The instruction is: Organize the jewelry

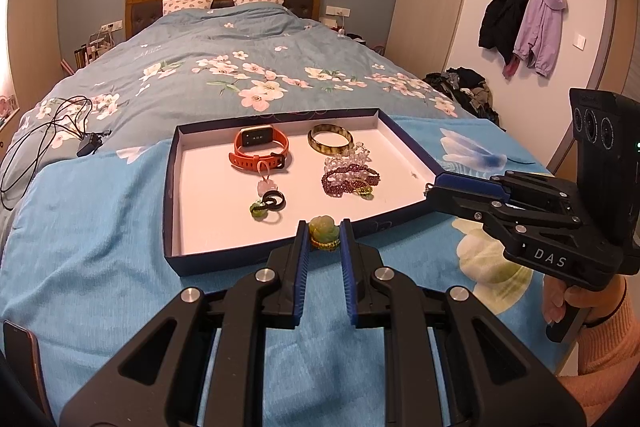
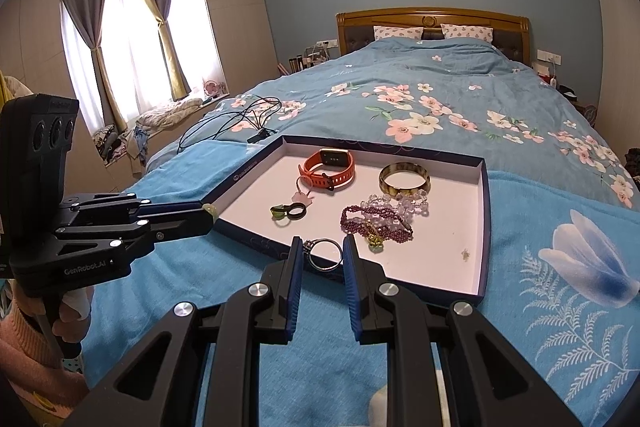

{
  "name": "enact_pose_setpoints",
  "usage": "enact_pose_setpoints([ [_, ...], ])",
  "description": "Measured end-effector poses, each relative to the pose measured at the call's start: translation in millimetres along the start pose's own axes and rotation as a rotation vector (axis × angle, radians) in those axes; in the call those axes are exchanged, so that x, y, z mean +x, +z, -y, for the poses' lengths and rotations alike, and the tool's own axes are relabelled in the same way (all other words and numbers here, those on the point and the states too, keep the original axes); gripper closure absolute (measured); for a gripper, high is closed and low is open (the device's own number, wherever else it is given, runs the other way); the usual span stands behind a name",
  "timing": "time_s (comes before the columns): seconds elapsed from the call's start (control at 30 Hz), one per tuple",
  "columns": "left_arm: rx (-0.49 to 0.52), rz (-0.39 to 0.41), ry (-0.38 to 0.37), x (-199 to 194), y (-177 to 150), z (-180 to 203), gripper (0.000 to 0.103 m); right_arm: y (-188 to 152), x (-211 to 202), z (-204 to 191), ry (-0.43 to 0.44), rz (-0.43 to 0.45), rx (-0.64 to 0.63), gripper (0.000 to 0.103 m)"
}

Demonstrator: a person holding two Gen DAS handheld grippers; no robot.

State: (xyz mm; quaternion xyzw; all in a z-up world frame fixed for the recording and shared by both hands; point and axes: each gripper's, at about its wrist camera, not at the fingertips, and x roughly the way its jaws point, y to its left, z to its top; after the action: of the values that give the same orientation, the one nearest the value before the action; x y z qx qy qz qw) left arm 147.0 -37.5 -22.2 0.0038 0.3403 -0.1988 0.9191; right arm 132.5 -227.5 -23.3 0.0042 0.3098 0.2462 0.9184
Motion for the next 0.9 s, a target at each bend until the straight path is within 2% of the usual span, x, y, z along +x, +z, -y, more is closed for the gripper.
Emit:
enact_pose_setpoints([
  [0.9,-0.002,0.002,0.014,11.3,8.8,-3.9,0.087,6.8,7.7,6.9,0.005,0.002,0.011,0.085],
])
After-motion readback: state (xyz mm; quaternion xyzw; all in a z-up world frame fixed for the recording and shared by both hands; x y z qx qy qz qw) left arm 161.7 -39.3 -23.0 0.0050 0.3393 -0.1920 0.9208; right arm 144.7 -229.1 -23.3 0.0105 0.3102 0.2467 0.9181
